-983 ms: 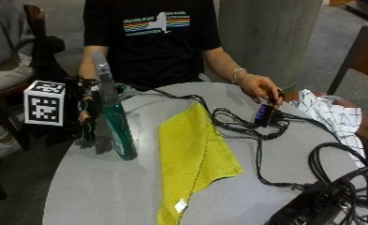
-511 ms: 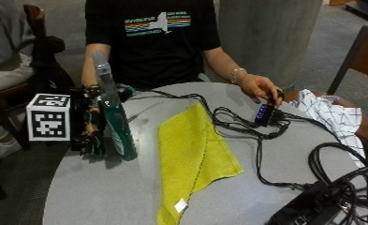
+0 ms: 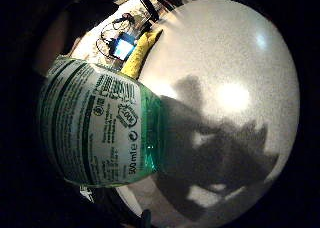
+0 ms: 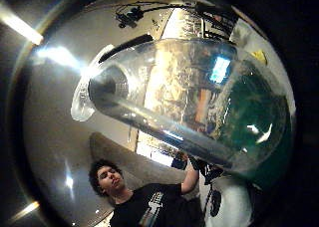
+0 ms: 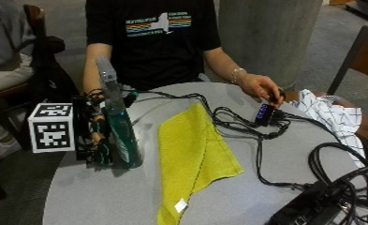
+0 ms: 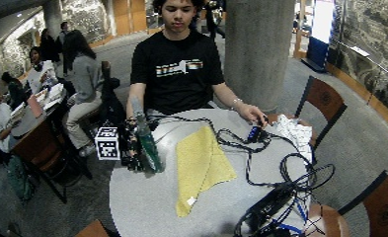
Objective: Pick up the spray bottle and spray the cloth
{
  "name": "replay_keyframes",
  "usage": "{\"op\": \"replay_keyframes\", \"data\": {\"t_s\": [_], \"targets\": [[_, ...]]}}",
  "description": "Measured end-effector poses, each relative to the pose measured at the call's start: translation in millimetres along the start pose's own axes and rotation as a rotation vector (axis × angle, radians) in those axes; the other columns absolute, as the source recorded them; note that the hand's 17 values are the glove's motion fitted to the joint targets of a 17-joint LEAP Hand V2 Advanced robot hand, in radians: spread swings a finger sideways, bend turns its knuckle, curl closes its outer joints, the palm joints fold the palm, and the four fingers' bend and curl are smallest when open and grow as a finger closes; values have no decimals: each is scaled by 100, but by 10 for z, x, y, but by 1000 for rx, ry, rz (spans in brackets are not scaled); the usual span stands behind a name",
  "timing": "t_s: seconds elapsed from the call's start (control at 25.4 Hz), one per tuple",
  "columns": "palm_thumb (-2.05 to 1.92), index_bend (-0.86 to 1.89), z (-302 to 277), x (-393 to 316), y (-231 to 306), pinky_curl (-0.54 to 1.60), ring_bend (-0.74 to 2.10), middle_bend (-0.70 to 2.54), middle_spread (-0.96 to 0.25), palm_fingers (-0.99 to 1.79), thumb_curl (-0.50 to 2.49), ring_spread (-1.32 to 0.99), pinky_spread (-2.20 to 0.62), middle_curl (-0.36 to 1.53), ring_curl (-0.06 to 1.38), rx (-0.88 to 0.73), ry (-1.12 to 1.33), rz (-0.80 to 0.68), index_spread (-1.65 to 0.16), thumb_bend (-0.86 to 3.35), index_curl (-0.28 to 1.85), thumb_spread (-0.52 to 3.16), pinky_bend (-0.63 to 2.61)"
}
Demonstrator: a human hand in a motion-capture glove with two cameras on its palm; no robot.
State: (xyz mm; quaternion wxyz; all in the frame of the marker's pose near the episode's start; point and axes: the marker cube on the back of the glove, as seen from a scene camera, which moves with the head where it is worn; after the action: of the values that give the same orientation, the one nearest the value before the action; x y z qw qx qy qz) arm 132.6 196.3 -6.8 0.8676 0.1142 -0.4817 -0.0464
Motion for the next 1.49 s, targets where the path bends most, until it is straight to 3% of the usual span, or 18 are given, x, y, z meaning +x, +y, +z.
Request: {"op": "replay_keyframes", "data": {"t_s": [0.28,0.71,0.9,1.49], "targets": [[88,7,42,-28,-52,29,31,46,-11,36,44,-7,21,44,33,-28,-79,-46,-45,3,19,87,50],[98,4,37,-26,-11,27,53,66,-10,67,46,-10,22,48,39,-2,-56,-71,-43,1,12,85,44],[108,26,35,-138,69,28,47,52,-9,89,51,-8,21,44,37,34,19,-79,-34,3,21,77,48],[108,18,115,-589,483,30,38,37,-6,105,59,-5,18,44,38,-357,200,284,-23,-3,32,58,44]]}}
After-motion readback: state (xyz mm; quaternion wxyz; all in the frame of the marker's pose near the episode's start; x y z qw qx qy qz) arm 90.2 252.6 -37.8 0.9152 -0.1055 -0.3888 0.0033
